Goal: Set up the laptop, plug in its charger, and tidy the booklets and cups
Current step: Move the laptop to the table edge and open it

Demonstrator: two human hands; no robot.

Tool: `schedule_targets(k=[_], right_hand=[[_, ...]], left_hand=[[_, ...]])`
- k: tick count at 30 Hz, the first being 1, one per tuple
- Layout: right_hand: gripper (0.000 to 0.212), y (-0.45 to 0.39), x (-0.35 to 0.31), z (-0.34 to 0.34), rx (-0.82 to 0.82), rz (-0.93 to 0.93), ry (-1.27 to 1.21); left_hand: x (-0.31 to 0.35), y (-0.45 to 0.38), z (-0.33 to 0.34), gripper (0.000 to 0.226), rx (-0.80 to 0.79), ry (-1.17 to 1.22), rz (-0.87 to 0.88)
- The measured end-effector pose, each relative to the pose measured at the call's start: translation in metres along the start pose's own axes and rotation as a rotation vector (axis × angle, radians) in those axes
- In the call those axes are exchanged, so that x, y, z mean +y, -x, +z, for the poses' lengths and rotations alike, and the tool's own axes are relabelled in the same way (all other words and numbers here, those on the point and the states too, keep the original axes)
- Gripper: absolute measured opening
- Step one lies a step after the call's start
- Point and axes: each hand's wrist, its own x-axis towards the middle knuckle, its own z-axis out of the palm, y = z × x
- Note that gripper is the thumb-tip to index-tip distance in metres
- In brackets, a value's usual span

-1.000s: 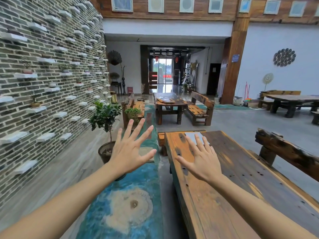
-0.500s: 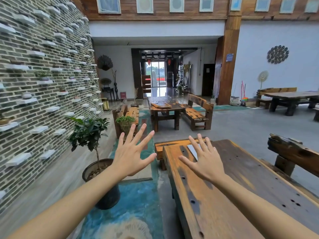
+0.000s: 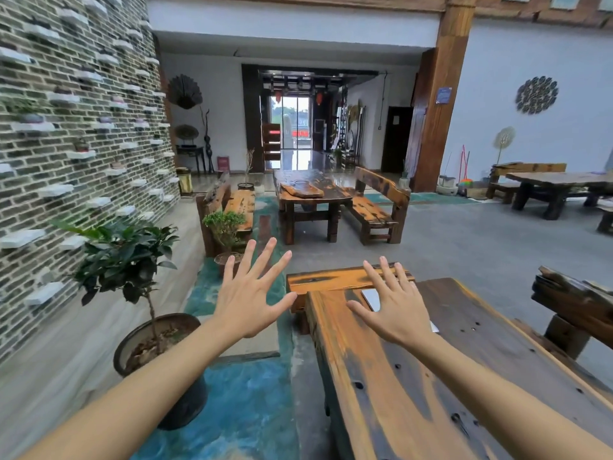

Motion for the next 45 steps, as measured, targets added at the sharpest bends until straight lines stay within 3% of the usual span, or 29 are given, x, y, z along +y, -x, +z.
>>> schedule_targets(k=[10,17,29,37,45], right_hand=[[0.092,-0.167,0.004,0.085,-0.008,0.088,0.052],[0.091,-0.217,0.017,0.151,-0.032,0.206,0.033],[0.090,-0.285,0.111,0.250,-0.160,0.466,-0.013],[0.109,-0.325,0.189,0.314,-0.278,0.676,-0.120],[0.088,-0.312,0.256,0.379,-0.397,0.870,-0.150]], left_hand=[[-0.092,-0.170,0.106,0.077,-0.023,0.058,0.087],[-0.123,-0.246,0.184,0.077,-0.133,0.116,0.134],[-0.104,-0.361,0.338,0.075,-0.279,0.217,0.250],[-0.074,-0.457,0.462,0.075,-0.495,0.303,0.240],[-0.020,-0.496,0.568,0.074,-0.754,0.355,0.326]])
